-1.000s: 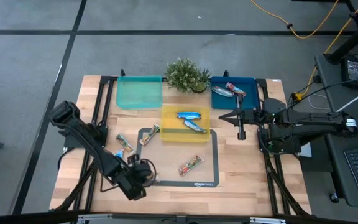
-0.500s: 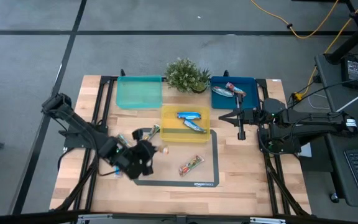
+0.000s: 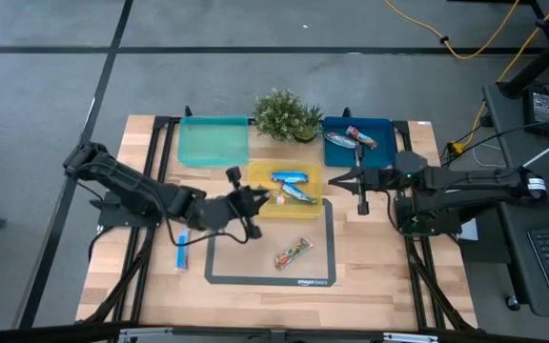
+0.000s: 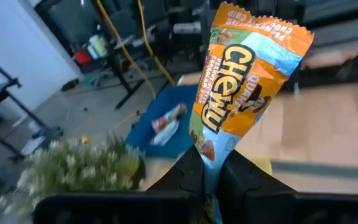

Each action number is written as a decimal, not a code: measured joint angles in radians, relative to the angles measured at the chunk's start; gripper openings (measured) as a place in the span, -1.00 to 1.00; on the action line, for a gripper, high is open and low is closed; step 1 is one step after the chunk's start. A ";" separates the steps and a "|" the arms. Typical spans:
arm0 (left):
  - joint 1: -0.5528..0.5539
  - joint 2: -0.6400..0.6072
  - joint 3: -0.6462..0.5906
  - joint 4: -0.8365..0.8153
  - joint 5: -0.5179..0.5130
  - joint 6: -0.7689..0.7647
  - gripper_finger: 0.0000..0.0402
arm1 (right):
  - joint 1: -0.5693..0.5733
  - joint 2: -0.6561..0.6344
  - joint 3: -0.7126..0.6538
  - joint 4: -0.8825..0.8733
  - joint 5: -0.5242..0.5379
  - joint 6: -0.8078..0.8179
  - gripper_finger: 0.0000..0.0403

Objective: Pick and place Granola Bars by type
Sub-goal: Put the orange granola bar into the green bin

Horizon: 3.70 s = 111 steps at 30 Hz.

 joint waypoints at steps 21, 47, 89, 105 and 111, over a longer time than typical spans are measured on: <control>0.194 0.005 0.000 0.111 0.290 0.055 -0.92 | 0.000 0.295 0.001 0.527 -0.102 -0.002 0.50; 0.232 0.119 0.000 0.257 0.356 0.097 -0.91 | 0.060 0.542 0.164 0.611 -0.145 -0.004 0.50; 0.078 0.025 0.000 0.015 0.257 0.030 0.02 | 0.059 0.576 0.189 0.562 -0.129 -0.060 -0.61; -0.159 0.052 0.000 -0.532 0.164 -0.509 0.19 | 0.059 0.259 0.189 0.011 0.309 0.029 -0.60; -0.213 0.128 0.000 -0.567 0.101 -0.566 0.14 | 0.052 0.136 0.189 -0.132 0.338 0.102 -0.60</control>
